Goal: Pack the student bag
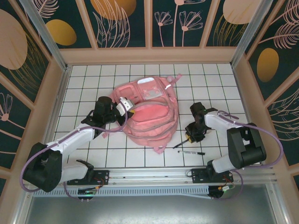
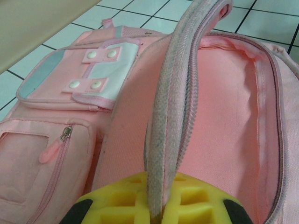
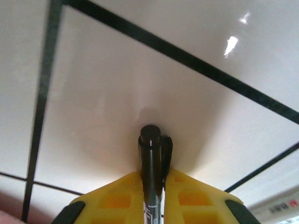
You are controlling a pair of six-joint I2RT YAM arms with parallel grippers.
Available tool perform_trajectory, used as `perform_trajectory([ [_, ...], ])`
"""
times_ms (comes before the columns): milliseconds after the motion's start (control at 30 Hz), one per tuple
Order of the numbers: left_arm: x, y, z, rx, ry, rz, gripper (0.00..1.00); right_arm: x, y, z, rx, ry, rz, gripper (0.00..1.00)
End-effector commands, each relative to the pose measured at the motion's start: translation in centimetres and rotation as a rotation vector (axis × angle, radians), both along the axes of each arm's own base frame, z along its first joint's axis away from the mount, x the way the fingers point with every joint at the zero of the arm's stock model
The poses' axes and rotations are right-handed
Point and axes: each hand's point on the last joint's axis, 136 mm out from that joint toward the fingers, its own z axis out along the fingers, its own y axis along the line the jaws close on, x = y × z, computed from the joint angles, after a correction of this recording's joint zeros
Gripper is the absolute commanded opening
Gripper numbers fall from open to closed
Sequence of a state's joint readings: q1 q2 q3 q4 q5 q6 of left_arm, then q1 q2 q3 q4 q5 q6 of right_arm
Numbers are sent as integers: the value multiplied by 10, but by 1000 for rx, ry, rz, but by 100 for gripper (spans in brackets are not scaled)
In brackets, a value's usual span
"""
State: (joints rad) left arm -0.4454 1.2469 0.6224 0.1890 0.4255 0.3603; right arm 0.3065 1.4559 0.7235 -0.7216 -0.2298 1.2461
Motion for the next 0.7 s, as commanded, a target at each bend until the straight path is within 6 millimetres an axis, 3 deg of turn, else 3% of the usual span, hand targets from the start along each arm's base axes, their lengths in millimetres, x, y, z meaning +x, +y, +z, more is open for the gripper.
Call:
perform_trajectory([
  [0, 7, -8, 32, -88, -83, 0, 0, 30, 3, 8, -2, -99, -29, 7],
  [300, 20, -8, 47, -134, -86, 50, 0, 43, 12, 64, 71, -209, -57, 6],
  [500, 20, -14, 45, -140, -55, 25, 0, 54, 59, 132, 277, -339, -17, 5],
  [667, 20, -15, 45, -139, -86, 12, 0, 60, 83, 163, 327, -369, 32, 5],
])
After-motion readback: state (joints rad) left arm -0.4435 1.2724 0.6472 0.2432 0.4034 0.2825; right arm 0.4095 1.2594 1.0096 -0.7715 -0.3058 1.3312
